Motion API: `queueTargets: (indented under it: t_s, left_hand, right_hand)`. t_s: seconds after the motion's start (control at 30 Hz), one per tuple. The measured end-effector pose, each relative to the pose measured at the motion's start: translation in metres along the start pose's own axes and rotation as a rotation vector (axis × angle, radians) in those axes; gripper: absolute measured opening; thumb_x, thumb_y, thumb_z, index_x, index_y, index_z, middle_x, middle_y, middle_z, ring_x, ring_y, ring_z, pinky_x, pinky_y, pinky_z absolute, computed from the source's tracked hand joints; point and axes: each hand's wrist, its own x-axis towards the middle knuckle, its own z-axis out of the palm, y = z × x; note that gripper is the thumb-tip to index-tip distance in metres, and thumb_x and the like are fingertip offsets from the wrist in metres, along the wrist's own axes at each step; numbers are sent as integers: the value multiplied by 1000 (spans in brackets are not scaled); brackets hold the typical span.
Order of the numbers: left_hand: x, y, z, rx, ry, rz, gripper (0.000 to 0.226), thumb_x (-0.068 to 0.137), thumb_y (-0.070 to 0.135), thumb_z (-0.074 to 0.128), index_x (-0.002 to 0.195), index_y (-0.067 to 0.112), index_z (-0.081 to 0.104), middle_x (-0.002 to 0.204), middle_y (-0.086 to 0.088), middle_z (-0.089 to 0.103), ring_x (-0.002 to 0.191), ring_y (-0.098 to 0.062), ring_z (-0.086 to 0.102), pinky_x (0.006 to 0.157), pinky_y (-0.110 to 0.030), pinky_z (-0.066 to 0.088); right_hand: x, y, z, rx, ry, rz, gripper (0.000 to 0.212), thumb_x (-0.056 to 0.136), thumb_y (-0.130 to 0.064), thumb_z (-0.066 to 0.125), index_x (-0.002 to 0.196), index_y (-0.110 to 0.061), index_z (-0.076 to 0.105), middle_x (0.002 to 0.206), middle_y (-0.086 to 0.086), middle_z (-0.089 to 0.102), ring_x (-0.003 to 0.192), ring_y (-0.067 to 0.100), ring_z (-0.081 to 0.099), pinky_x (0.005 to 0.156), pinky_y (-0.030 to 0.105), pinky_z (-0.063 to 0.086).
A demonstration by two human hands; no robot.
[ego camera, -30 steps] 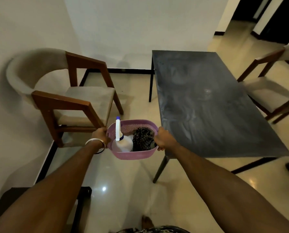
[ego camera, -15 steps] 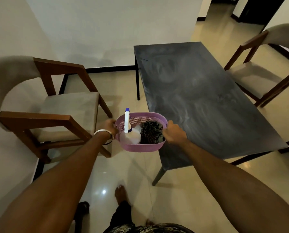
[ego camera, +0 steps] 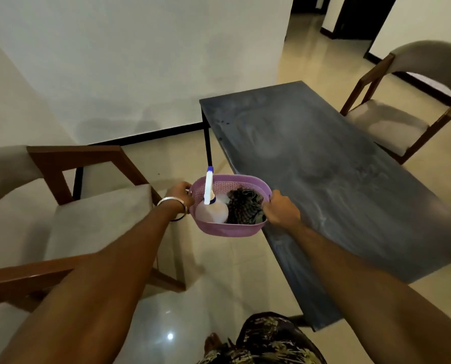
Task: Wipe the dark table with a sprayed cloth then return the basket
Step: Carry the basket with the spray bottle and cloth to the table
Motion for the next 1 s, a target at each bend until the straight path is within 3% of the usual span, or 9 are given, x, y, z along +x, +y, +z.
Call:
queueTargets:
  t_s: [0.17,0.37,0.63,0.83,1.0]
  left_hand:
    - [65,9,-30,7,7,26,38,85,12,69,121,6,59,112,-14,66,94,-33,66,84,-46,58]
    - [159,38,-48,16,-28,59,34,84,11,69,117,6,63,110,-14,67,91,-32,66,79,-45,59]
    - [289,101,-59,58,-78,92,30,83,10,69,112,10,64,105,-12,68,84,-31,69,73,-45,60]
    - [378,163,-54,139,-113,206,28,90,20,64,115,5,63,107,-14,67,92,-33,65,84,-41,56]
    - [462,217,-31,168,-210,266,27,91,20,64,114,6,63,107,-13,68,89,-29,64,81,-37,55]
  right_hand:
    - [52,-38,-3,20,34,1,28,98,-29,45,112,-6,50,113,18,63,97,39,61,77,41,47]
    - [132,-64,-12,90,44,43,28,92,-31,43,107,-9,52,102,14,65,80,37,68,80,46,57]
    - [250,-84,-40,132,64,116,27,94,-28,47,110,-8,54,103,12,64,89,33,64,80,44,55]
    - [332,-85,-66,150,108,195,26,96,-27,46,112,-7,54,101,9,62,89,30,63,73,39,50]
    - [398,-68,-79,171,145,299,25,97,-31,43,109,-11,54,101,8,65,88,28,65,80,47,57]
